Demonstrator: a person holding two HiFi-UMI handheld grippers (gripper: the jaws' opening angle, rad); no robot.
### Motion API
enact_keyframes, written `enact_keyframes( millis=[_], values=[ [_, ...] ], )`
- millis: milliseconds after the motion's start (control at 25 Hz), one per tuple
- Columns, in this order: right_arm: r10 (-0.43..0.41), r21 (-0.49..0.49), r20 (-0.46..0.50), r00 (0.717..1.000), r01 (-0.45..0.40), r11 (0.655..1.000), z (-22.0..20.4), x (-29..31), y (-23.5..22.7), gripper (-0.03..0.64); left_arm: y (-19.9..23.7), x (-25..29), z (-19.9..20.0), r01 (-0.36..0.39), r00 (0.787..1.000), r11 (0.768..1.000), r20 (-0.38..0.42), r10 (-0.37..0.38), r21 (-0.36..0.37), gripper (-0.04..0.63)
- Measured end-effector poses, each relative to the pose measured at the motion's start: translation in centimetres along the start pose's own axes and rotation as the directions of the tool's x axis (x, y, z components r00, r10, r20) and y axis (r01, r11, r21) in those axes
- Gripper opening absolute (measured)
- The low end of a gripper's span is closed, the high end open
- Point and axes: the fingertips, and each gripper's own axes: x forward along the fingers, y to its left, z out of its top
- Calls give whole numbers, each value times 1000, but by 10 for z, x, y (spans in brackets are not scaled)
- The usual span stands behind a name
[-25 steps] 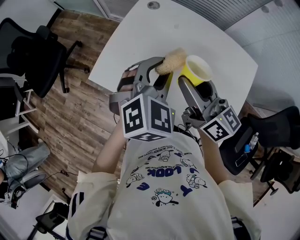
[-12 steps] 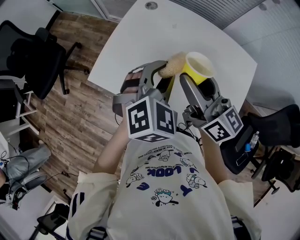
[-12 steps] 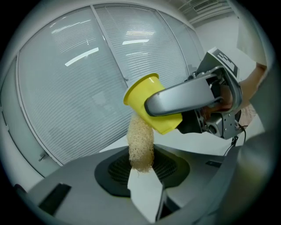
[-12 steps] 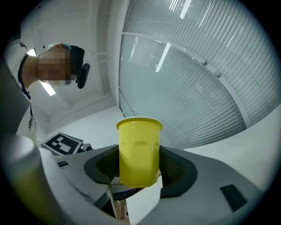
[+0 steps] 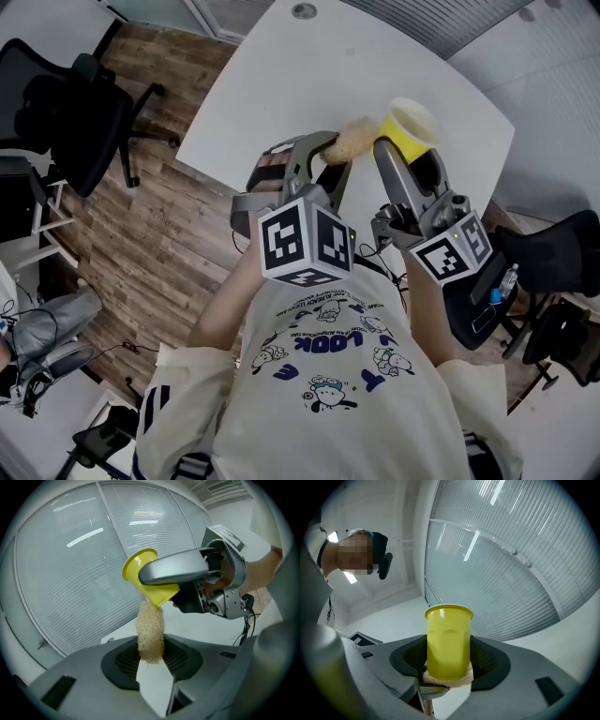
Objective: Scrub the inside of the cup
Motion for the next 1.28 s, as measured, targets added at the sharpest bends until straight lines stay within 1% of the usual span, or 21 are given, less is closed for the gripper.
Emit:
enact_keyframes(
  millis=[120,240,360,440,520,600,680,880,1040,1120,1200,1280],
  values=[
    [-10,-2,13,1000,10,1000,4,0,-3,250,-3,1,-6,10,1000,1000,-7,-10,-16,147],
    [-21,-7,21,1000,21,1000,7,-1,-6,250,-2,1,-12,8,1000,999,-5,-8,-53,147],
    [-34,-14,24,999,34,999,9,-2,-9,250,4,-1,-14,-3,1000,992,18,6,-124,147],
    [-45,-27,18,999,45,999,7,-3,-11,250,11,-2,-16,-8,999,982,40,16,-188,147],
    [-58,-57,3,998,58,997,3,-3,-11,250,18,-3,-17,-11,997,964,69,31,-265,147],
    [-70,-90,-13,997,68,994,-1,-3,-10,250,27,-5,-20,-13,994,938,97,49,-346,147],
    [-78,-111,-24,997,75,991,-5,-3,-8,250,36,-8,-23,-21,991,915,110,71,-404,147],
    [-94,-100,-40,995,89,991,-14,-2,-6,250,52,-14,-28,-51,985,883,120,121,-467,147],
    [-112,-111,-55,992,105,988,-23,-1,-6,251,61,-16,-32,-54,977,834,142,156,-549,147],
    [-129,-146,-56,990,120,982,-26,-1,-6,252,66,-18,-35,-71,971,813,146,189,-578,149],
    [-147,-202,-58,987,133,970,-29,-1,-6,252,71,-19,-38,-91,964,793,146,221,-603,147],
    [-158,-241,-66,985,138,961,-32,-1,-6,252,74,-19,-42,-98,961,773,142,238,-627,147]
  ],
)
